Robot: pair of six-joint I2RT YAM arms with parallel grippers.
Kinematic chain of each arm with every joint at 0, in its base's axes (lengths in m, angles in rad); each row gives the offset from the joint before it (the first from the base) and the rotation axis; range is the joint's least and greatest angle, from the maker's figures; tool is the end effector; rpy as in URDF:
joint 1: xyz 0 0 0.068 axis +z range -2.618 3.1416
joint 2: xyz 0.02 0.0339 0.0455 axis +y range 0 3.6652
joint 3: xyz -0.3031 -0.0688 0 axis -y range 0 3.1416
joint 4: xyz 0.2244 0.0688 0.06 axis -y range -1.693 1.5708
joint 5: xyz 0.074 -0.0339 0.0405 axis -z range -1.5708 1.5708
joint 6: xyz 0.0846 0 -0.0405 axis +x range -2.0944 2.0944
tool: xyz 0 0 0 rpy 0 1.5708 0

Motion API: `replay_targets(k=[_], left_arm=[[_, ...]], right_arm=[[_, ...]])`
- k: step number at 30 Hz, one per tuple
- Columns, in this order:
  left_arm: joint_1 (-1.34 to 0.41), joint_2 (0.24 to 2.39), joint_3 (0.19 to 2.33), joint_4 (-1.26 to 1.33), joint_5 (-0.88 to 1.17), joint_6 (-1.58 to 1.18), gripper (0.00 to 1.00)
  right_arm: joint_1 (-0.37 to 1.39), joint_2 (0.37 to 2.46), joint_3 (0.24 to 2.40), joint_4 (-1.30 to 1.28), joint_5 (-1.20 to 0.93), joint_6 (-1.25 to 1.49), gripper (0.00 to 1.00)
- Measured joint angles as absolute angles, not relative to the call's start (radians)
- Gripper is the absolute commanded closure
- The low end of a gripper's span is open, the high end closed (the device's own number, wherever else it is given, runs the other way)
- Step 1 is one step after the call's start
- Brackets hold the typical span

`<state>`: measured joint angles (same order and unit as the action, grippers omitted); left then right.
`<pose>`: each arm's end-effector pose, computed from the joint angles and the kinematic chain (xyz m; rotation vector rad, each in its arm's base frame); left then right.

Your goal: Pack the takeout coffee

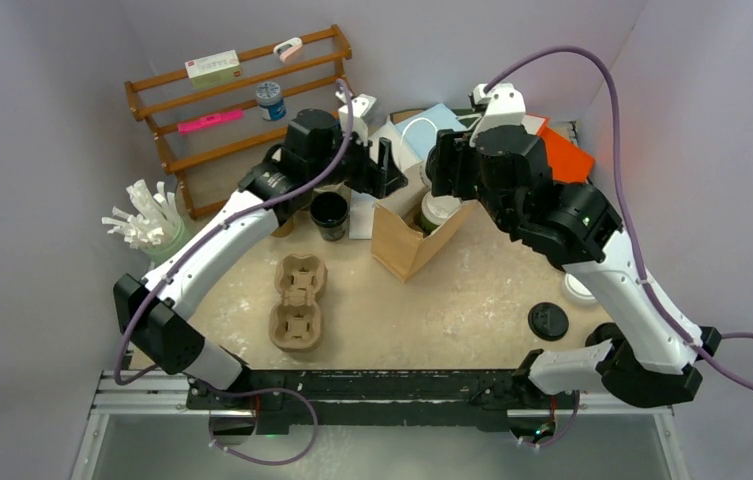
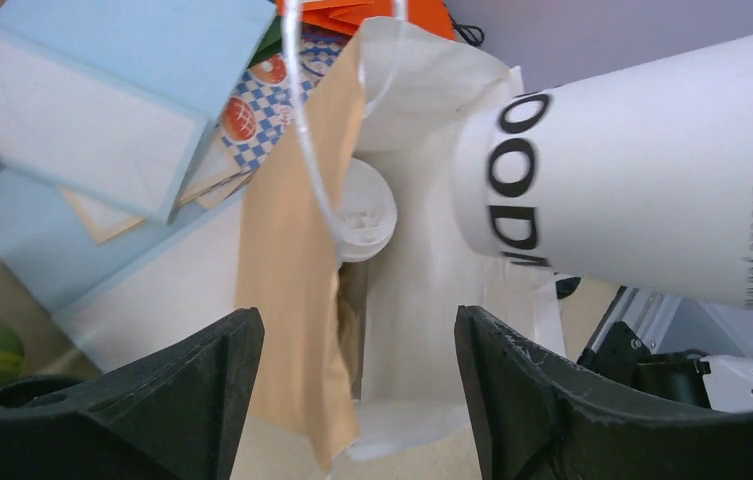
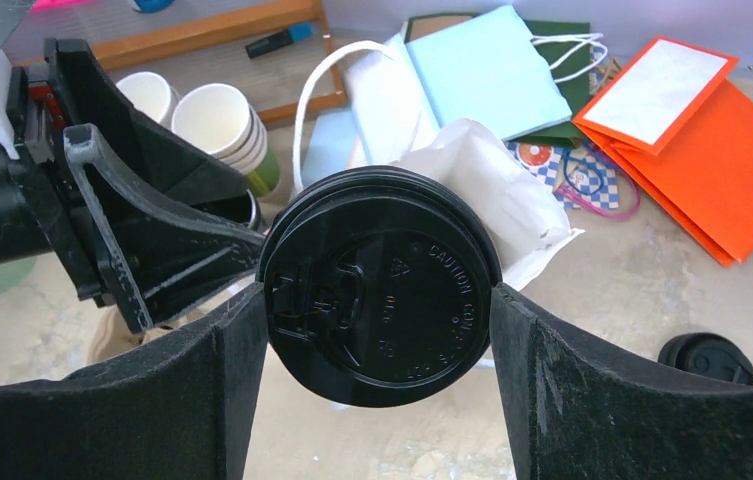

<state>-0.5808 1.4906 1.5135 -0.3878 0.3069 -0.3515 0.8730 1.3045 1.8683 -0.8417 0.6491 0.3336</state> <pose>0.2896 -0.2206 0.4256 0.4443 1.9802 -0.9033 0.1894 0.1463 0.5378 -0.0379 1.7984 0.2634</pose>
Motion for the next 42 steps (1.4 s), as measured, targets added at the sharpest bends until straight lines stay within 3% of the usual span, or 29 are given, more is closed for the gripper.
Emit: replay_targets(k=[16, 20, 22, 25, 42], left_arm=[[-0.613, 1.754, 1.735, -0.429, 0.303, -0.152, 0.40], [-0.613, 1.772, 1.745, -0.443, 0.312, -0.137, 0.56], [-0.613, 1.777, 1.752, -0.443, 0.318, -0.136, 0.71], [-0.613, 1.781, 1.758, -0.443, 0.334, -0.137, 1.00], [-0.616, 1.690, 1.649, -0.352, 0.532, -0.137, 1.00]], right_arm=[[0.776, 1.396, 1.849, -0.874, 0.511, 0.333, 0.42], [0.767, 1.391, 1.835, -0.883, 0.509, 0.333, 0.42], [0.764, 1.385, 1.824, -0.886, 0.510, 0.332, 0.43], [0.762, 1.368, 1.799, -0.885, 0.509, 0.332, 0.44], [0.758, 1.305, 1.612, -0.793, 0.308, 0.276, 0.46]])
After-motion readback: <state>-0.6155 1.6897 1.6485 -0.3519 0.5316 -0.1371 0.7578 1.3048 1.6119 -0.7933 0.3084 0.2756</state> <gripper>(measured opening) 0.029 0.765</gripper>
